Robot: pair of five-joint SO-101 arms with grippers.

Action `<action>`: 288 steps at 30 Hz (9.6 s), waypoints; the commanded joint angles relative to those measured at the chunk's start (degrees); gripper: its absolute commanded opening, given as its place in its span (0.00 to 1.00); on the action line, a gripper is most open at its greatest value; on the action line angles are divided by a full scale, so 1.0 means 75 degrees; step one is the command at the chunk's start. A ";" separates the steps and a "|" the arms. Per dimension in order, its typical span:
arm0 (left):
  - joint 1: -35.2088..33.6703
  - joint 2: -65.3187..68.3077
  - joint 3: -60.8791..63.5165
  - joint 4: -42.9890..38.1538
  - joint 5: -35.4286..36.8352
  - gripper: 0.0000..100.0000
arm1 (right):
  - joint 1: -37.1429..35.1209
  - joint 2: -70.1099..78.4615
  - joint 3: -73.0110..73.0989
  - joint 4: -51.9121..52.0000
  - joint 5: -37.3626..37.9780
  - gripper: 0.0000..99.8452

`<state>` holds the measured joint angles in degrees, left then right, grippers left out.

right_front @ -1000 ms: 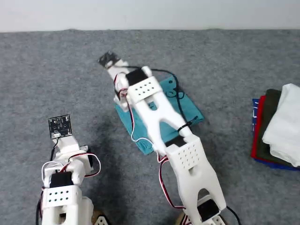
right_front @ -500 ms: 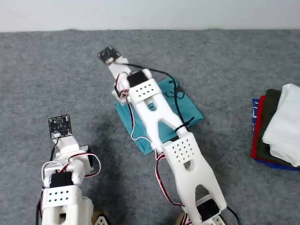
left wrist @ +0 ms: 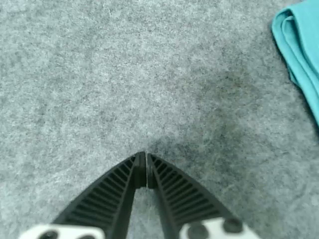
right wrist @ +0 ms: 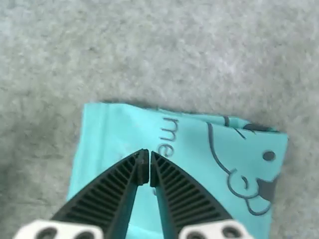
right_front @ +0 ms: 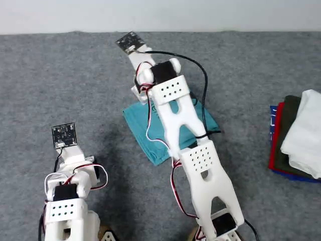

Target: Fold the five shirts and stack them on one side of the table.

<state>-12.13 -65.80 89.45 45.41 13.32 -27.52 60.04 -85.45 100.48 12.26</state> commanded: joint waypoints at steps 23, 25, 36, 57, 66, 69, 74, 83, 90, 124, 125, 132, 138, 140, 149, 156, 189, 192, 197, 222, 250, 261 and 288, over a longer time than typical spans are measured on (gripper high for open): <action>-0.0012 -0.0059 -0.0041 -0.0164 0.0047 0.02 | 0.2409 -0.1858 0.4947 0.0158 -0.2028 0.29; -0.0012 -0.0059 -0.0041 -0.0164 0.0047 0.02 | 0.2409 -0.1553 0.4947 0.0100 -0.2028 0.29; -0.0012 -0.0059 -0.0041 -0.0164 0.0047 0.02 | 0.2561 -0.0990 0.4947 0.0170 -0.1969 0.00; -0.0012 -0.0059 -0.0041 -0.0164 0.0047 0.02 | 0.3968 -0.0944 0.2473 -0.2186 0.4900 0.01; -0.0012 -0.0059 -0.0041 -0.0164 0.0047 0.02 | 0.3698 -0.0627 0.2180 -0.2432 0.4021 0.21; -0.0012 -0.0059 -0.0041 -0.0164 0.0047 0.02 | 0.3663 -0.0756 0.1360 -0.1881 0.2297 0.28; -0.0012 -0.0059 -0.0041 -0.0164 0.0047 0.02 | 0.3042 -0.0744 0.0141 -0.0299 0.1489 0.28; -0.0012 -0.0059 -0.0041 -0.0164 0.0047 0.02 | 0.1565 -0.0733 0.1301 0.0322 0.1477 0.02; -0.0012 -0.0059 -0.0041 -0.0164 0.0047 0.02 | 0.0651 -0.0533 0.2497 -0.0064 0.1453 0.01; -0.0012 -0.0059 -0.0041 -0.0164 0.0047 0.02 | 0.2034 -0.1588 0.2919 0.0299 -0.2051 0.04; -0.0012 -0.0059 -0.0041 -0.0164 0.0047 0.02 | 0.2139 -0.1588 0.2989 0.0287 -0.2473 0.07; -0.0012 -0.0059 -0.0041 -0.0164 0.0047 0.02 | 0.2362 -0.1166 0.3012 0.0182 -0.4689 0.31; -0.0012 -0.0059 -0.0041 -0.0164 0.0047 0.02 | 0.2467 -0.0897 0.3012 -0.0311 -0.5415 0.35; -0.0012 -0.0059 -0.0041 -0.0164 0.0047 0.02 | 0.2503 -0.0862 0.3012 -0.0440 -0.5462 0.35; -0.0012 -0.0059 -0.0041 -0.0164 0.0047 0.02 | 0.2878 -0.0568 0.3024 -0.1424 -0.5462 0.35; -0.0012 -0.0059 -0.0041 -0.0164 0.0047 0.02 | 0.2819 0.0568 0.3012 -0.1682 -0.5474 0.35; -0.0012 -0.0059 -0.0041 -0.0164 0.0047 0.02 | 0.3874 -0.0428 0.0316 0.0346 -0.2895 0.01; -0.0012 -0.0059 -0.0041 -0.0164 0.0047 0.02 | 0.4026 -0.1330 0.1348 0.0346 -0.2579 0.01; -0.0012 -0.0059 -0.0041 -0.0164 0.0047 0.02 | 0.4237 -0.3323 0.3622 0.0334 -0.2344 0.01; -0.0012 -0.0059 -0.0041 -0.0164 0.0047 0.02 | 0.6840 -0.7660 0.5322 0.0334 0.0117 0.01; -0.0012 -0.0059 -0.0041 -0.0164 0.0047 0.02 | 0.9524 -0.4601 0.5322 -0.1752 0.2462 0.01; -0.0012 -0.0059 -0.0041 -0.0164 0.0047 0.02 | 0.9711 -0.4941 0.5158 -0.1506 0.3388 0.30; -0.0012 -0.0059 -0.0041 -0.0164 0.0047 0.02 | 1.1024 -0.2549 0.4970 -0.0123 0.3692 0.01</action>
<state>-12.13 -65.80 89.45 45.41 13.32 54.68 39.74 -45.36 99.96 38.64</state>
